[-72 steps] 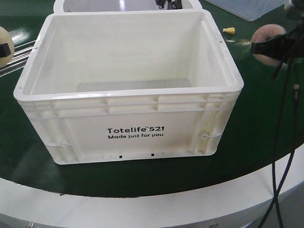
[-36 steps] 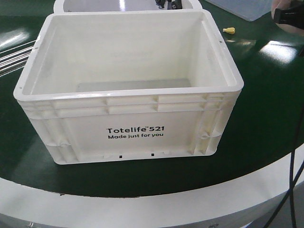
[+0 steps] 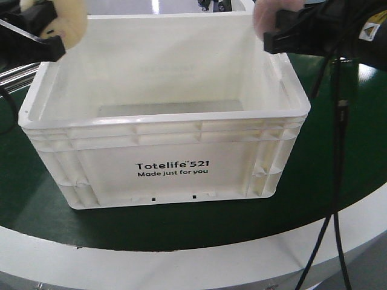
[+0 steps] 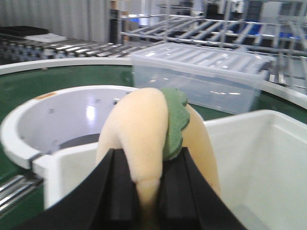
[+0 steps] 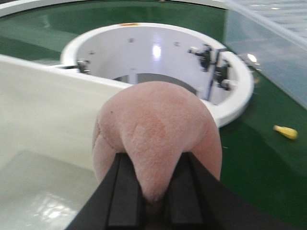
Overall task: Place moving items into box and shelve
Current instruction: 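Open both grippers to drop the plush toys into the tote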
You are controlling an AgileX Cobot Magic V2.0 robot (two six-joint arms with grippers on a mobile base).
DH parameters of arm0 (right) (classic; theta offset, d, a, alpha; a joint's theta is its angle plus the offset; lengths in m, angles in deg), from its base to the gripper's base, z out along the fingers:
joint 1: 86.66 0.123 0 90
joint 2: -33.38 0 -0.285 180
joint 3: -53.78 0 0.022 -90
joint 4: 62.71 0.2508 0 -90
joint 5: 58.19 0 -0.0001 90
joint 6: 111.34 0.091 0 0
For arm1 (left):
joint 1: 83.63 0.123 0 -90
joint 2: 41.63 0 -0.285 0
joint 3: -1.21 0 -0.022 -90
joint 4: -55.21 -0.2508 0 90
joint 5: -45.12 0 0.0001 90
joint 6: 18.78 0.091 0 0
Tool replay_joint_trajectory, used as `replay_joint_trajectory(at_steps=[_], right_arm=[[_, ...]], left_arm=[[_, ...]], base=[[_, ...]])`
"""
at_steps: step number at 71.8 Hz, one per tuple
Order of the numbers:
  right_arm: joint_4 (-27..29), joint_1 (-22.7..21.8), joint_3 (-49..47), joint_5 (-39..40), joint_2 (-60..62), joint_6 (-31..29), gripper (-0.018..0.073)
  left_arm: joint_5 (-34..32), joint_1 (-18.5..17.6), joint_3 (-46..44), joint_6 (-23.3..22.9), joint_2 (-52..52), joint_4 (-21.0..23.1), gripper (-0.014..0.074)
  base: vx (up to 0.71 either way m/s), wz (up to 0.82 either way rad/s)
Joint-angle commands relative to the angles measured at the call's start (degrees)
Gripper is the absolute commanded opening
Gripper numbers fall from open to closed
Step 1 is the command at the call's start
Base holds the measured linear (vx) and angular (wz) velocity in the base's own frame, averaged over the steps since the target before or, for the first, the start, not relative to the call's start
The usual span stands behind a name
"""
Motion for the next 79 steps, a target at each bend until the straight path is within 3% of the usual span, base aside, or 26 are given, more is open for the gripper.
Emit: replay_joint_trajectory(at_steps=[1, 14, 28, 39, 51, 61, 67, 79], right_arm=[[-0.6, 2.54, -2.25, 5.96, 0.38, -0.49, -0.0004], [-0.6, 5.42, -2.25, 8.49, -2.61, -0.44, -0.0004], [-0.6, 5.54, -2.25, 10.79, -4.47, -0.31, 0.0045], [-0.6, 5.54, -2.25, 10.93, -4.67, -0.31, 0.0221], [-0.6, 5.54, -2.25, 10.99, -4.67, -0.31, 0.0517], [-0.6, 5.54, -2.25, 10.99, -4.67, -0.31, 0.0676], [-0.6, 5.54, -2.25, 10.99, -4.67, -0.31, 0.0699], [-0.8, 4.11, -2.25, 9.5, -4.12, -0.31, 0.0675]], left_arm=[[-6.15, -2.39, -1.57, -0.26, 0.17, 0.25, -0.0006], [-9.94, -5.84, -1.57, -0.26, 3.77, 0.25, -0.0006], [-9.98, -5.97, -1.52, -0.1, 6.97, 0.25, 0.0029], [-11.39, -5.97, -1.52, 1.89, 8.99, 0.25, 0.0169], [-13.95, -5.97, -1.52, 5.38, 9.91, 0.21, 0.0435], [-14.37, -5.97, -1.52, 5.32, 9.91, 0.26, 0.0604], [-14.32, -5.97, -1.52, 5.01, 9.79, 0.49, 0.065], [-11.84, -4.53, -1.52, 4.3, 7.47, 4.31, 0.063]], base=[[0.0, 0.0], [0.0, 0.0], [0.0, 0.0], [0.0, 0.0], [0.0, 0.0], [0.0, 0.0], [0.0, 0.0], [0.0, 0.0]])
